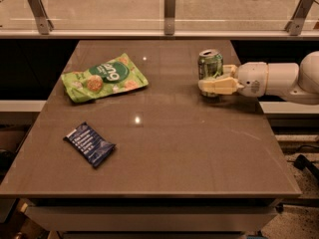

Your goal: Place green can upright

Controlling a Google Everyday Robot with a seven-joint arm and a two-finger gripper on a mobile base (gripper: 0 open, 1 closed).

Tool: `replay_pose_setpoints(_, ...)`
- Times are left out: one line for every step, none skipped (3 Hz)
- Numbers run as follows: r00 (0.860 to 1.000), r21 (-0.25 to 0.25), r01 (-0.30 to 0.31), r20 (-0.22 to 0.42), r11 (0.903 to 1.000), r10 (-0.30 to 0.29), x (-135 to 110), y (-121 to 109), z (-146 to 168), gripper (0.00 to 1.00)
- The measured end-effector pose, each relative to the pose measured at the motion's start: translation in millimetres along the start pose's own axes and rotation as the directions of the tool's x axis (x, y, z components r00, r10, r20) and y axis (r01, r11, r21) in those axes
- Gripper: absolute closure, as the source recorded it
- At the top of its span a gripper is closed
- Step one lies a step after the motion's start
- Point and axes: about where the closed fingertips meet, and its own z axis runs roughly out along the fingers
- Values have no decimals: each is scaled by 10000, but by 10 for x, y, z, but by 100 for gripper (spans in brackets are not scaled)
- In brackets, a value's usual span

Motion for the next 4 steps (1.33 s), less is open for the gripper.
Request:
replay_pose_setpoints(10000, -2, 0, 0, 10000, 0, -25, 4, -5, 83)
replay_pose_setpoints(10000, -3, 0, 0, 10000, 0, -28, 5, -5, 59)
replay_pose_setpoints(10000, -7, 0, 0, 10000, 0, -32, 6, -4, 35)
replay_pose_setpoints(10000, -59, 4, -3, 10000, -4, -35, 16, 25, 13)
